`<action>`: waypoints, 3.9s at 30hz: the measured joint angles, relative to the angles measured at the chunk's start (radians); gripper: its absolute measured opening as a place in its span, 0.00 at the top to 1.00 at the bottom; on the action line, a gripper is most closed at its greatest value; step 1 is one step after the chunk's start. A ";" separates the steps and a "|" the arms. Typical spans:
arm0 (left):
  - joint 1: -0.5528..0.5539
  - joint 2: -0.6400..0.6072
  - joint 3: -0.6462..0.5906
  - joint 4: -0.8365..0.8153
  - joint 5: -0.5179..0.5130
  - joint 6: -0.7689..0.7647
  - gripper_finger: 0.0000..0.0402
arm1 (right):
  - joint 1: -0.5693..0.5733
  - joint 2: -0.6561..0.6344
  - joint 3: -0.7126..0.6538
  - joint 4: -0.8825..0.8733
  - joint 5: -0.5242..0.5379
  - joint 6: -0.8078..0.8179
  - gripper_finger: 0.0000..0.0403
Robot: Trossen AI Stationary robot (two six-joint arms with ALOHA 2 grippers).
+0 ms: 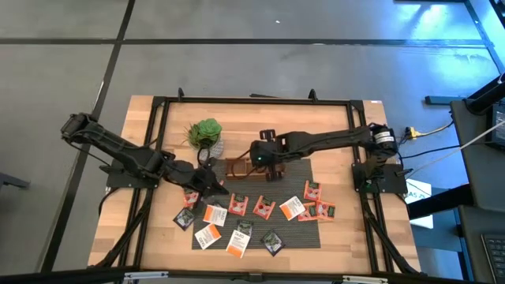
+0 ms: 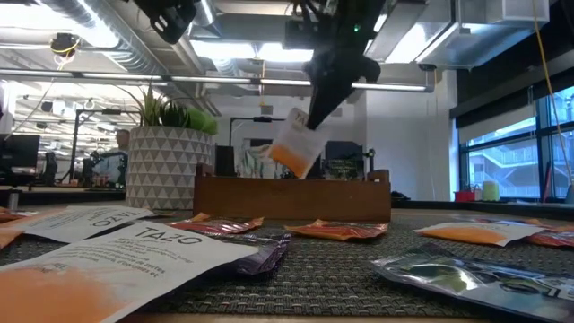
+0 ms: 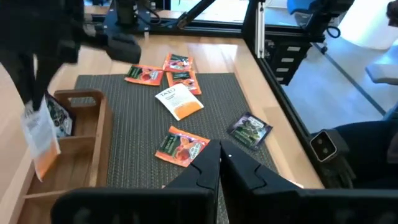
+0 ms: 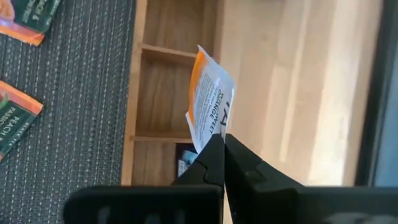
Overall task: Pick & Place Tea
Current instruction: Put the white tea bag into the middle slot of the wooden organizer
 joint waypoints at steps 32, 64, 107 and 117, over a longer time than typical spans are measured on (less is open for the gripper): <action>0.002 0.000 0.000 -0.020 -0.019 0.000 0.98 | -0.012 0.035 0.001 0.000 0.015 -0.016 0.96; 0.002 0.000 0.000 -0.019 -0.019 -0.002 0.99 | 0.096 0.034 -0.007 0.069 -0.202 0.067 0.89; 0.002 -0.001 0.000 -0.027 -0.019 -0.002 0.98 | 0.072 0.080 -0.139 0.243 -0.137 0.028 0.89; 0.002 -0.001 0.000 -0.027 -0.019 -0.001 0.99 | 0.072 0.098 -0.138 0.256 -0.174 0.020 0.89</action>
